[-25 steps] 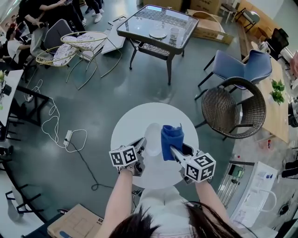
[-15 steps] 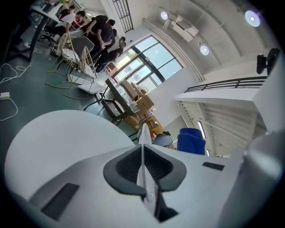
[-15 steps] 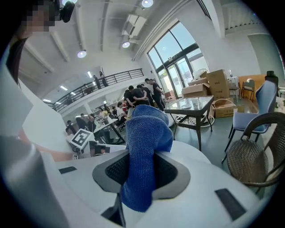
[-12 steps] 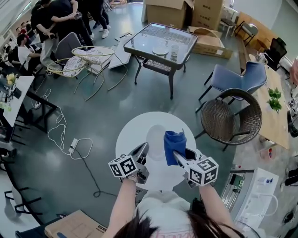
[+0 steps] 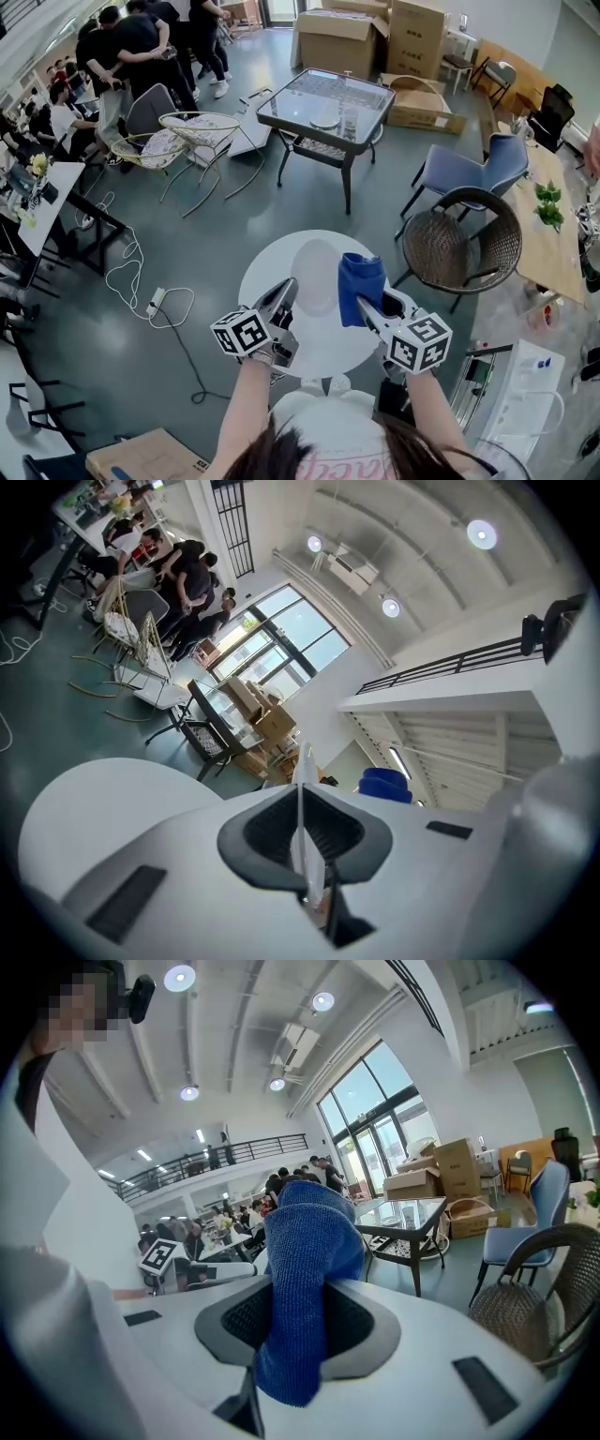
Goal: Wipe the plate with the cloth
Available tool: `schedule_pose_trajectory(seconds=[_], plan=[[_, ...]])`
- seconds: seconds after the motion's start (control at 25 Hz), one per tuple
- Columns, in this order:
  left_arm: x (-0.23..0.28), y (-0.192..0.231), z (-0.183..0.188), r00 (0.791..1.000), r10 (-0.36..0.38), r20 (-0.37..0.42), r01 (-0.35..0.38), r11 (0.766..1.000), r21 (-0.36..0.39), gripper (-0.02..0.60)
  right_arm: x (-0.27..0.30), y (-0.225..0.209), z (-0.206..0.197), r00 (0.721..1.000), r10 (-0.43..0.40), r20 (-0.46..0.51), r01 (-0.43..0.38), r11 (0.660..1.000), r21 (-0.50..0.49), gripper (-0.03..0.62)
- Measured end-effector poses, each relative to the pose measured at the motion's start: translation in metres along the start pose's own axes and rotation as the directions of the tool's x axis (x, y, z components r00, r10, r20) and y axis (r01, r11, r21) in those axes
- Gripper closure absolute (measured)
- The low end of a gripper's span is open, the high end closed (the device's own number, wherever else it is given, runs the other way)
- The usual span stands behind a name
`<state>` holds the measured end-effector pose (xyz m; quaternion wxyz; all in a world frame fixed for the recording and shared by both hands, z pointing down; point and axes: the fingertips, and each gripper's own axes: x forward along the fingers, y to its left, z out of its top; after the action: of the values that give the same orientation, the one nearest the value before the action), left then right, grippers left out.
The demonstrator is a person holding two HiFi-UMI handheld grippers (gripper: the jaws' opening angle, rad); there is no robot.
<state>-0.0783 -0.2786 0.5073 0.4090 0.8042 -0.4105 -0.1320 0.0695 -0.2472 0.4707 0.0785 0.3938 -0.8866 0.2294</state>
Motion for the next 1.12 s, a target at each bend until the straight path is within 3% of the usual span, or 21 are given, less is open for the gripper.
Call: schedule_pose_trajectory(seconds=[0.32,0.68,1.12], plan=[[-0.016,-0.042,0.027,0.996,-0.074,0.055,0.069,0.994,0.084,0.56,-0.023,0.018,0.033,0.996,0.01,0.094,-0.005,0.999,-0.05,0.461],[-0.017,-0.07,0.029,0.99,-0.134,0.036,0.127,0.98,0.156,0.56,0.007,0.061,0.07,0.989,0.06,0.139,-0.041,0.99,-0.138,0.461],[-0.024,-0.09,0.035,0.98,-0.189,0.056,0.175,0.966,0.19,0.56,0.032,0.071,0.089,0.992,-0.027,0.126,0.053,0.977,-0.208,0.461]])
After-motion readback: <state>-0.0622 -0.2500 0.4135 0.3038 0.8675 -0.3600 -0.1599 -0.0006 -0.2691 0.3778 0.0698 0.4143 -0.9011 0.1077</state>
